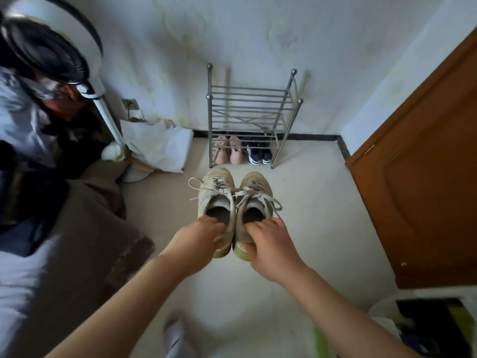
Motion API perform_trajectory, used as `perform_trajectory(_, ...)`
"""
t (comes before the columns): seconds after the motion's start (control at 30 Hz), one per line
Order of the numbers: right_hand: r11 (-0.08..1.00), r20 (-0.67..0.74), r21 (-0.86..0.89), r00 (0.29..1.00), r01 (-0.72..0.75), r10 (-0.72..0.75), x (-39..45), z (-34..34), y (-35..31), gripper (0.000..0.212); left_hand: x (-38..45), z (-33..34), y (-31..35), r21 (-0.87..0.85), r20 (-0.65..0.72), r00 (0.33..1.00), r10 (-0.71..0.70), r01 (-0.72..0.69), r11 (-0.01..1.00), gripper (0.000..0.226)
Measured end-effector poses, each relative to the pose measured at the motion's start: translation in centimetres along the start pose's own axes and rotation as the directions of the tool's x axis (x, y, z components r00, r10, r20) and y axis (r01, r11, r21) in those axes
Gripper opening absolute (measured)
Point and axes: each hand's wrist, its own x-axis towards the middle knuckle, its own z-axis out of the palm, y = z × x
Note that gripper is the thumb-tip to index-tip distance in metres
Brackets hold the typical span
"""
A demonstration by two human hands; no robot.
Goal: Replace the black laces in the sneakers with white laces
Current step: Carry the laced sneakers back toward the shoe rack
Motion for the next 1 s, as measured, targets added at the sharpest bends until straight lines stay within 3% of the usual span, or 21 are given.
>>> perform_trajectory(0.17, 1.0, 0.044, -0.025, 0.999, 0.003, -0.002, 7.0, -2.0, 3.4, 0.013, 7.5, -3.2, -1.5, 0.036, 0.007, 1.0, 0.024, -0.025, 0.999, 0.009)
perform_trajectory(0.33, 1.0, -0.016, -0.003, 0.999, -0.031, 0.031, 15.5, -3.1, 7.5, 0.006, 16.9, -7.3, -4.0, 0.043, 0.034, 0.998, 0.047, -0.049, 0.998, 0.012)
perform_trajectory(0.47, 0.998, -0.043, -0.031, 0.998, -0.046, 0.045, 22.6, -4.6, 11.6, 0.019, 24.8, -10.4, -5.3, 0.07, 0.026, 0.996, 0.084, -0.086, 0.994, 0.011)
perform_trajectory(0.6, 0.999, -0.081, -0.026, 0.996, -0.031, 0.029, 29.5, -6.4, 16.1, 0.014, 32.5, -13.0, -6.2, 0.061, -0.005, 0.994, 0.108, -0.108, 0.992, 0.01)
perform_trajectory(0.87, 0.998, -0.079, -0.049, 0.996, 0.029, -0.033, 43.9, -9.2, 26.2, 0.004, 49.5, -15.7, -8.6, 0.047, -0.038, 0.997, 0.064, -0.062, 0.997, 0.011)
perform_trajectory(1.0, 0.996, -0.059, -0.069, 0.997, 0.049, -0.053, 50.8, -9.6, 30.5, 0.013, 57.0, -16.5, -10.3, 0.031, -0.024, 1.0, 0.019, -0.019, 0.999, 0.011)
